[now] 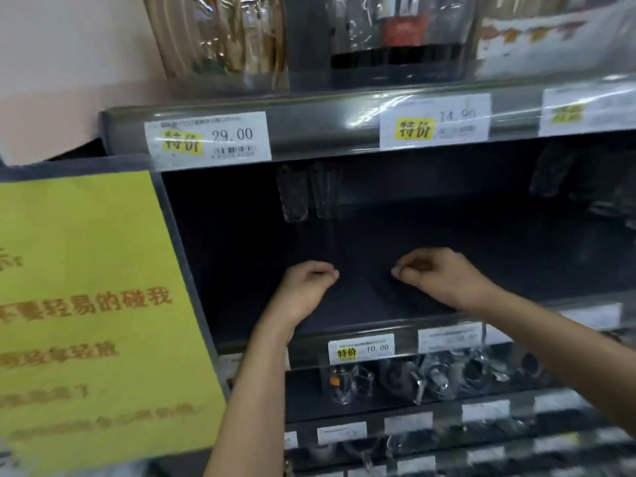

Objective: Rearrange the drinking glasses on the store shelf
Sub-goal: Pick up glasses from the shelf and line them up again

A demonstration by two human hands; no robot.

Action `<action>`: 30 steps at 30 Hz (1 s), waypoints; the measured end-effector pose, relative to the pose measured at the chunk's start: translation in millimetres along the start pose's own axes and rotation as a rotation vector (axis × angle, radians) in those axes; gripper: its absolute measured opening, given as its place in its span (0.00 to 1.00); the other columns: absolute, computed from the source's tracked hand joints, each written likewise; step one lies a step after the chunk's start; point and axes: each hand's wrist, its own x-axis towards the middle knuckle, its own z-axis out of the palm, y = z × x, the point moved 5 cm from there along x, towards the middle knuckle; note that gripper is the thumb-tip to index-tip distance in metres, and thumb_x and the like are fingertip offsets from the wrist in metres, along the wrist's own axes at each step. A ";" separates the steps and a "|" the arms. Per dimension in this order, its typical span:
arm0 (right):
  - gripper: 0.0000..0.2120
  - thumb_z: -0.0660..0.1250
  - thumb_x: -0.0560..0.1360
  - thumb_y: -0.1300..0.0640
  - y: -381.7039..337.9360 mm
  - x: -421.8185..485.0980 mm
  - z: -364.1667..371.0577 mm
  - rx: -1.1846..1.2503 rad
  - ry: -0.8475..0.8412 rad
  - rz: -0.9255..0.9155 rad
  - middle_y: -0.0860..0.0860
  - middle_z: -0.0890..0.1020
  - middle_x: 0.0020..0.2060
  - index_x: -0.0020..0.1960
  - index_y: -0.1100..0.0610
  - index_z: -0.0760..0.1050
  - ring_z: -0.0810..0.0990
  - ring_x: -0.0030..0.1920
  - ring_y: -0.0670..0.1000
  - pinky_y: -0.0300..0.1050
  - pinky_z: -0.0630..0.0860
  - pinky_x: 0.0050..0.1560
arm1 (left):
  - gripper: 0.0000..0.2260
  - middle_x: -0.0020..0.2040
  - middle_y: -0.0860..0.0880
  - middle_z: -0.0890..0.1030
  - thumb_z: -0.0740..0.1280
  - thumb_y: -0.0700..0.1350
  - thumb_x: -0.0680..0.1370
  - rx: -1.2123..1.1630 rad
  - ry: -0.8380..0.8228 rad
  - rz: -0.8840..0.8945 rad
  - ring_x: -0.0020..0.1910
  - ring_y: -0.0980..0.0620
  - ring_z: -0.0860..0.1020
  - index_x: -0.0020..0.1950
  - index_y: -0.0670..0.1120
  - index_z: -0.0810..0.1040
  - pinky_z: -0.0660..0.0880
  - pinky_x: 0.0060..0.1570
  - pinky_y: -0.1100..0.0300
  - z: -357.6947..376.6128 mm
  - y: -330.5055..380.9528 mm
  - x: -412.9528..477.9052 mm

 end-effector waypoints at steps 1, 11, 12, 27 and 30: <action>0.08 0.72 0.74 0.46 0.1 -21.5 -8.8 0.027 0.043 -0.010 0.43 0.85 0.49 0.52 0.47 0.82 0.81 0.55 0.44 0.40 0.74 0.60 | 0.07 0.57 0.50 0.82 0.68 0.45 0.80 -0.019 0.005 0.047 0.52 0.60 0.78 0.58 0.51 0.80 0.71 0.47 0.73 -0.7 2.8 -11.9; 0.12 0.71 0.75 0.47 64.0 -253.3 -32.3 0.268 0.366 0.232 0.39 0.84 0.52 0.58 0.45 0.81 0.82 0.54 0.40 0.41 0.79 0.56 | 0.12 0.57 0.55 0.84 0.66 0.50 0.77 -0.254 -0.289 0.269 0.60 0.56 0.81 0.58 0.51 0.81 0.74 0.60 0.58 53.3 1.7 -131.7; 0.13 0.71 0.74 0.46 71.9 -272.7 -34.5 0.280 0.410 0.263 0.39 0.84 0.52 0.58 0.45 0.81 0.82 0.54 0.40 0.42 0.79 0.56 | 0.12 0.57 0.53 0.84 0.65 0.49 0.77 -0.265 -0.308 0.263 0.59 0.55 0.81 0.59 0.50 0.80 0.74 0.60 0.56 67.0 -2.3 -138.4; 0.15 0.71 0.67 0.41 222.2 -462.5 -106.8 0.466 0.867 0.650 0.37 0.83 0.55 0.53 0.39 0.82 0.83 0.55 0.42 0.42 0.75 0.54 | 0.11 0.53 0.55 0.85 0.68 0.52 0.75 -0.036 -0.725 0.147 0.55 0.54 0.82 0.56 0.53 0.81 0.78 0.61 0.48 310.8 -2.2 -193.6; 0.14 0.72 0.69 0.43 267.8 -473.6 -137.0 0.500 0.863 0.687 0.38 0.83 0.55 0.54 0.42 0.83 0.83 0.55 0.43 0.41 0.75 0.52 | 0.10 0.52 0.57 0.85 0.68 0.51 0.75 -0.002 -0.755 0.126 0.54 0.56 0.83 0.56 0.53 0.81 0.78 0.61 0.50 366.8 13.3 -194.7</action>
